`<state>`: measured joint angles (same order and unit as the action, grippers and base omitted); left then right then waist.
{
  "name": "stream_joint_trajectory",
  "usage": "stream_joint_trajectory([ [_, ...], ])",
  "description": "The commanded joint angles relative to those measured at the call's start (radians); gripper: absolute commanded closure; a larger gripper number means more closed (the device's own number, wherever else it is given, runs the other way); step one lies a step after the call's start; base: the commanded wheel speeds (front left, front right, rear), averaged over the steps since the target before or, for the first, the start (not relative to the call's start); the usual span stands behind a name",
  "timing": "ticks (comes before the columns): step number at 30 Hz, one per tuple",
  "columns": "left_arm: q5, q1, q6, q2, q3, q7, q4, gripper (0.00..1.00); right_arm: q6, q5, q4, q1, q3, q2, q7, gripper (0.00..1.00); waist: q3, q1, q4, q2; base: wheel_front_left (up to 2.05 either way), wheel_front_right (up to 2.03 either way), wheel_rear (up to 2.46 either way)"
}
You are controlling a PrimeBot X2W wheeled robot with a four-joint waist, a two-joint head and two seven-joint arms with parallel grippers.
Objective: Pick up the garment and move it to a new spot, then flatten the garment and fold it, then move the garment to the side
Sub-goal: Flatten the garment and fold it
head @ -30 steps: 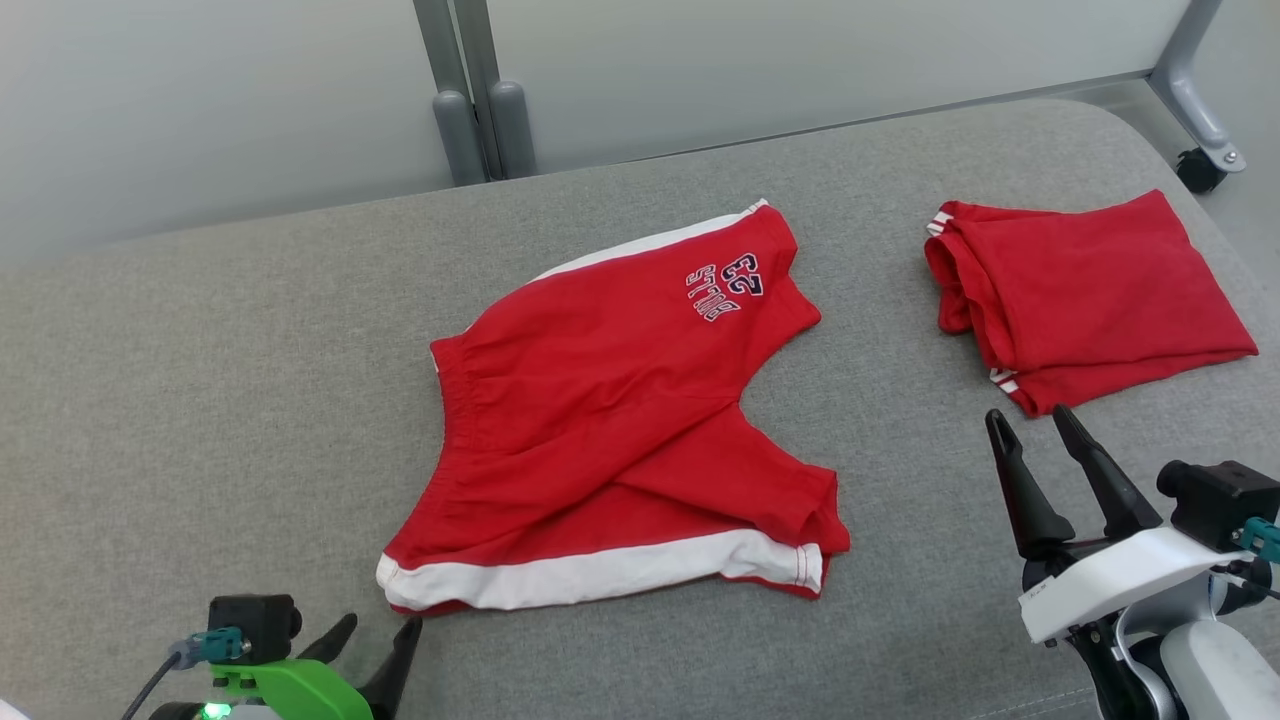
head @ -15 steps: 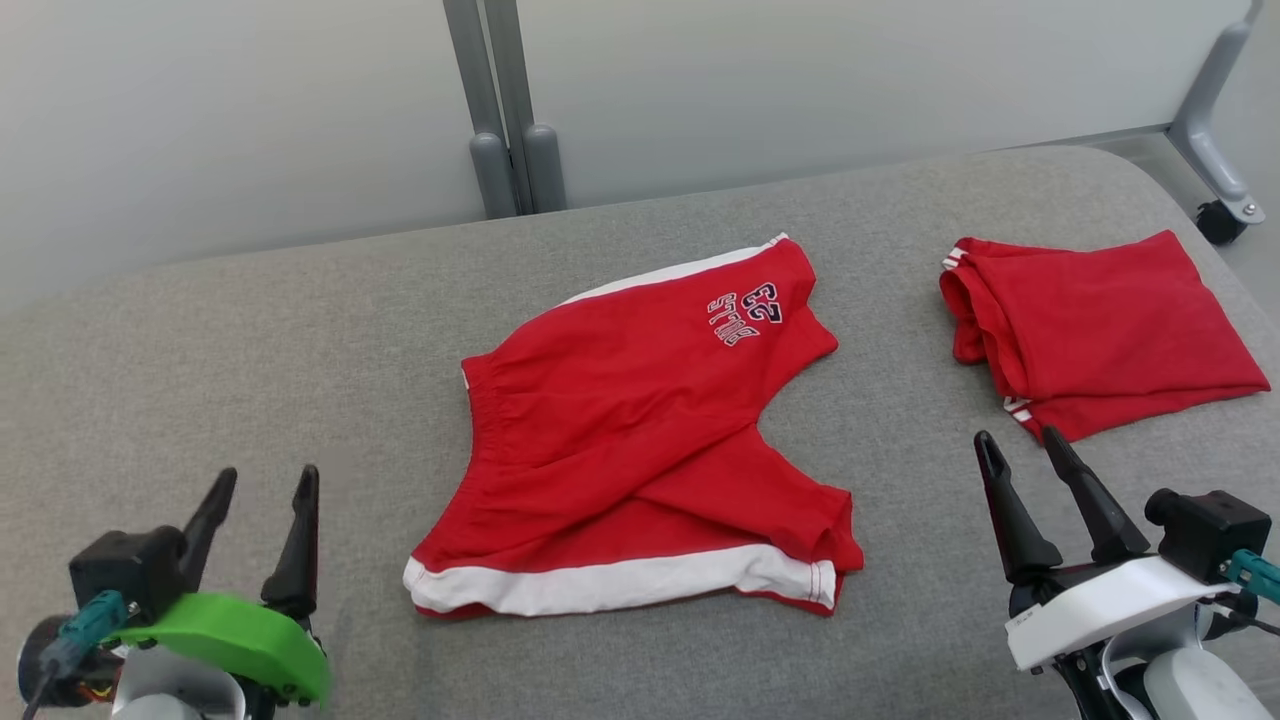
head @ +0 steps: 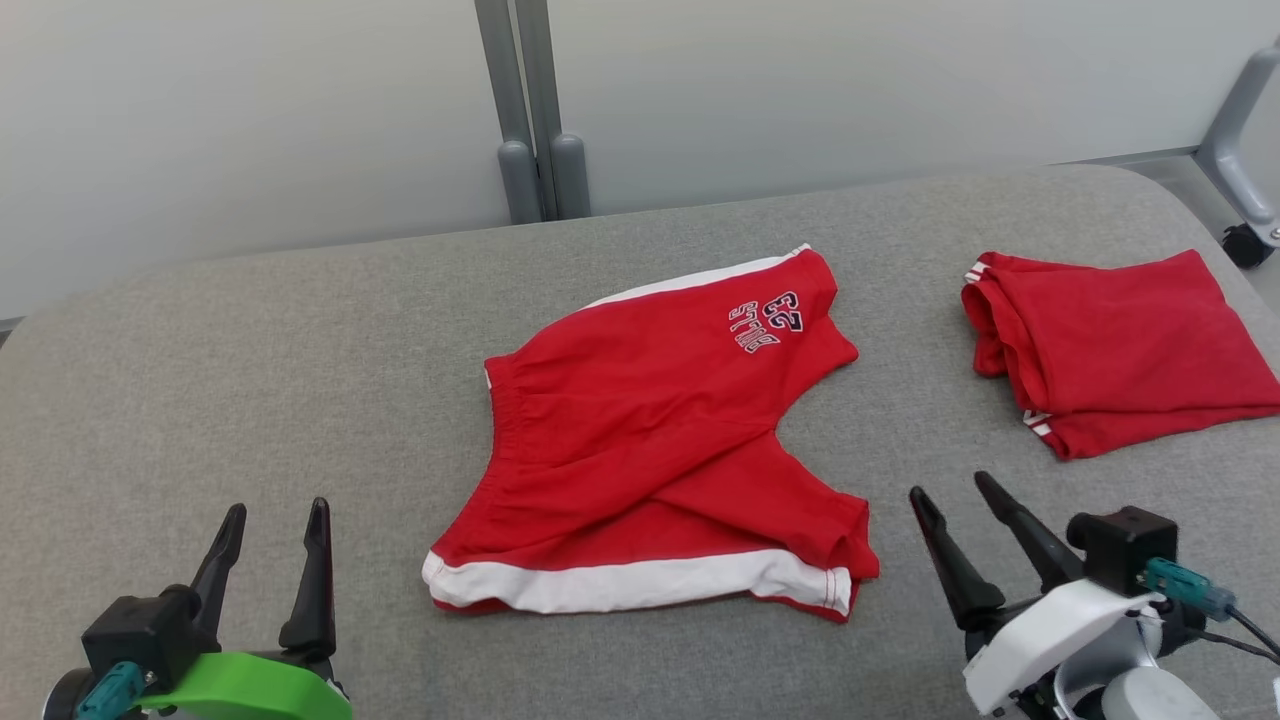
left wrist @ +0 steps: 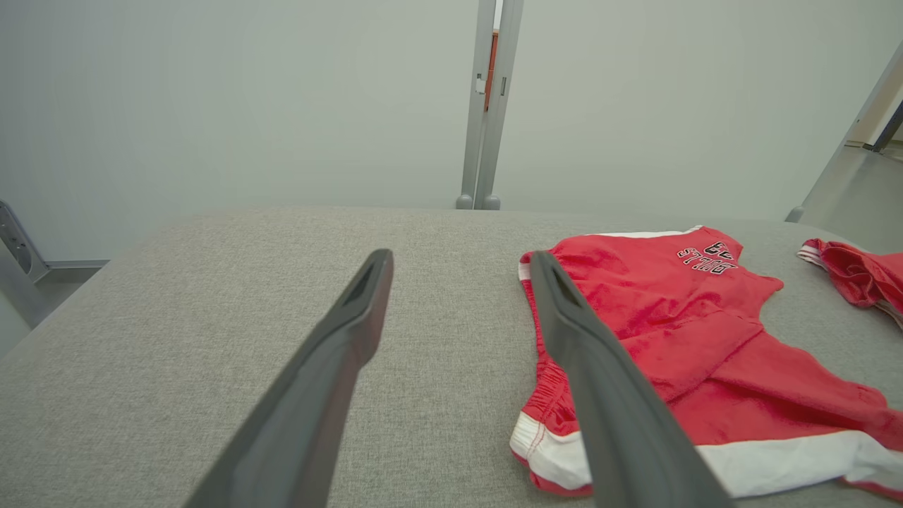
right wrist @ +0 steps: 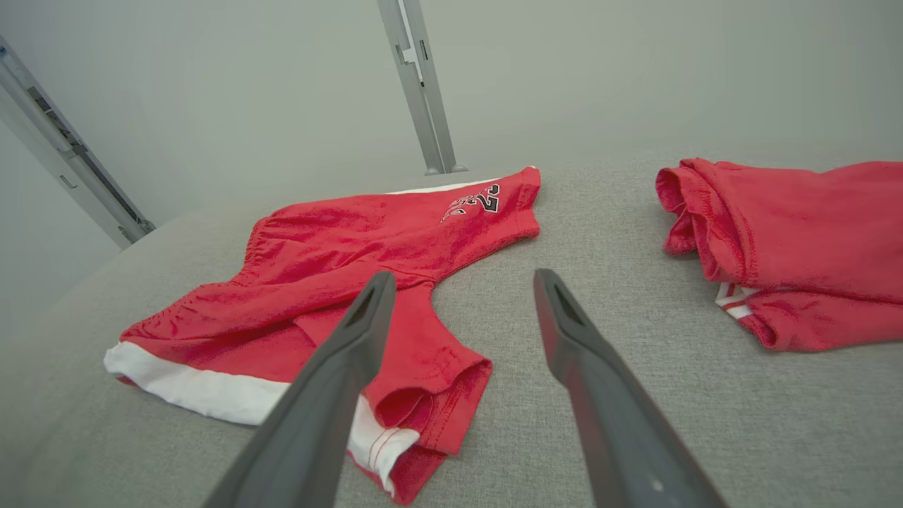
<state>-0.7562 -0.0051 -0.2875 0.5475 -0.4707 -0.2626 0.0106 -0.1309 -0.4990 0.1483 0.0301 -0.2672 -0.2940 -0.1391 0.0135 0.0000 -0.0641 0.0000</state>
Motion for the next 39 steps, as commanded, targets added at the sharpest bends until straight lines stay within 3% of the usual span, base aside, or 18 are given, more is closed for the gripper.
stream_joint_trajectory([
  [1, 0.007, 0.013, 0.010, -0.005, 0.006, -0.002, -0.008, 0.00, 0.000, 0.012, 0.011, 0.028, -0.022, -0.004, 0.019, 0.00, -0.004, 0.0000, 0.007, 0.0000, 0.00, 0.00, 0.00],
  [12, 0.033, -0.036, 0.061, -0.048, -0.014, -0.002, -0.064, 0.00, 0.001, 0.062, 0.230, 0.194, -0.215, 0.020, 0.235, 0.00, -0.022, 0.0000, 0.092, 0.0000, 0.00, 0.00, 0.00],
  [19, 0.038, -0.051, 0.075, -0.062, -0.014, -0.002, -0.092, 0.00, 0.001, 0.085, 0.315, 0.228, -0.196, 0.027, 0.291, 0.00, -0.033, 0.0000, 0.126, 0.0000, 0.00, 0.00, 0.00],
  [20, 0.039, -0.052, 0.074, -0.063, -0.013, -0.002, -0.093, 0.00, 0.001, 0.087, 0.319, 0.231, -0.191, 0.028, 0.287, 0.18, -0.034, 0.0000, 0.127, 0.0000, 0.00, 0.00, 0.00],
  [21, 0.040, -0.053, 0.076, -0.064, -0.012, -0.002, -0.095, 0.00, 0.001, 0.088, 0.322, 0.233, -0.187, 0.030, 0.283, 0.49, -0.036, 0.0000, 0.129, 0.0000, 0.00, 0.00, 0.00],
  [23, 0.040, -0.054, 0.078, -0.066, -0.014, -0.002, -0.099, 0.00, 0.001, 0.091, 0.328, 0.237, -0.180, 0.035, 0.277, 0.70, -0.041, 0.0000, 0.130, 0.0000, 0.00, 0.00, 0.00],
  [24, 0.041, -0.055, 0.080, -0.067, -0.015, -0.002, -0.100, 0.00, 0.001, 0.093, 0.332, 0.239, -0.174, 0.036, 0.275, 1.00, -0.043, 0.0000, 0.129, 0.0000, 0.00, 0.00, 0.00],
  [39, 0.054, -0.112, 0.098, -0.075, -0.025, 0.002, -0.108, 0.00, 0.001, 0.078, 0.361, 0.396, -0.091, 0.021, 0.258, 1.00, -0.145, 0.0000, 0.147, 0.0000, 0.00, 0.00, 0.00],
])
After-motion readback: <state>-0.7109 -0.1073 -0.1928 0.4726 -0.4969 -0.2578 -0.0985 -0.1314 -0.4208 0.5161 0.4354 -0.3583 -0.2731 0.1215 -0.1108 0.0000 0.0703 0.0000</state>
